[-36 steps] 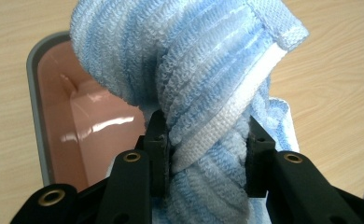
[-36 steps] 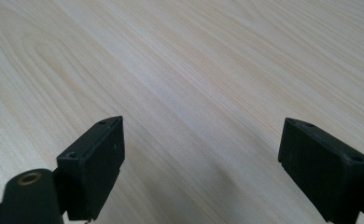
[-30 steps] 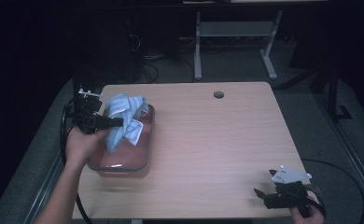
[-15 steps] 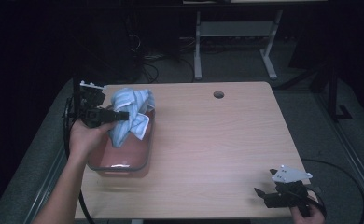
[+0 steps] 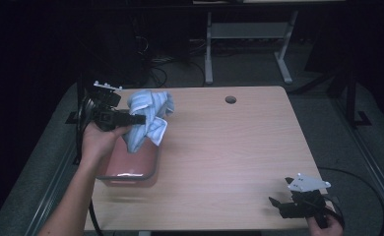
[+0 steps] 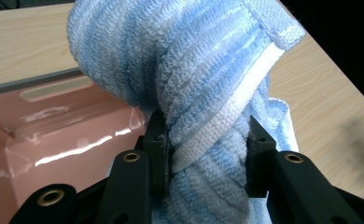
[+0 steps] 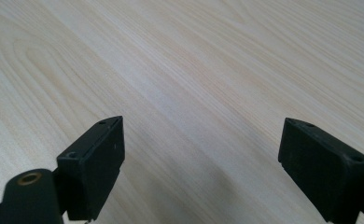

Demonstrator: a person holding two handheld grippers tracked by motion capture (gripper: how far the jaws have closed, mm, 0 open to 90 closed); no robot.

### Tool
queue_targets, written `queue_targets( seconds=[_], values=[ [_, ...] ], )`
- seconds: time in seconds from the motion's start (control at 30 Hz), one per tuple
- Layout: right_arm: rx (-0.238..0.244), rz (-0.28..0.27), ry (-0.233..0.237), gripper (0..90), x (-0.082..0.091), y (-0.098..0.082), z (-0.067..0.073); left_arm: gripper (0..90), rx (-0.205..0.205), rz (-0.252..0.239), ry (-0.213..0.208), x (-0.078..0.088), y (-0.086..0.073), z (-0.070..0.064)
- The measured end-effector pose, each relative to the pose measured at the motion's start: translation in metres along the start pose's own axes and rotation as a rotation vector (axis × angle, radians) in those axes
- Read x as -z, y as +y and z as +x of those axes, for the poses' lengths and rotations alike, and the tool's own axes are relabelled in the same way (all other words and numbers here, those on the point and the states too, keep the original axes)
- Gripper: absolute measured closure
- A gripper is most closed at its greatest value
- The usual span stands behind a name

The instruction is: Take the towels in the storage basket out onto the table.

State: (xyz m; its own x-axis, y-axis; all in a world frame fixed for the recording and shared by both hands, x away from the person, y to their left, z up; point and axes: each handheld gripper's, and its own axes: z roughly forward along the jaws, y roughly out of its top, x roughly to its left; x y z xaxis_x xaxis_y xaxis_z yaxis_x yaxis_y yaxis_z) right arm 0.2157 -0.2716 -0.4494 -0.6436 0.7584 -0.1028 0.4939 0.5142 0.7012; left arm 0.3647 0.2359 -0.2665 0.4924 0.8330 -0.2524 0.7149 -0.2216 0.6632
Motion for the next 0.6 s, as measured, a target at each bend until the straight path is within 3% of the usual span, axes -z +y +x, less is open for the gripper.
queue_targets(
  seconds=[0.6],
  values=[
    [-0.006,-0.01,0.008,13.9,0.002,-0.001,-0.001,61.6,-0.013,0.012,-0.032,-0.026,0.009,-0.013]
  ],
)
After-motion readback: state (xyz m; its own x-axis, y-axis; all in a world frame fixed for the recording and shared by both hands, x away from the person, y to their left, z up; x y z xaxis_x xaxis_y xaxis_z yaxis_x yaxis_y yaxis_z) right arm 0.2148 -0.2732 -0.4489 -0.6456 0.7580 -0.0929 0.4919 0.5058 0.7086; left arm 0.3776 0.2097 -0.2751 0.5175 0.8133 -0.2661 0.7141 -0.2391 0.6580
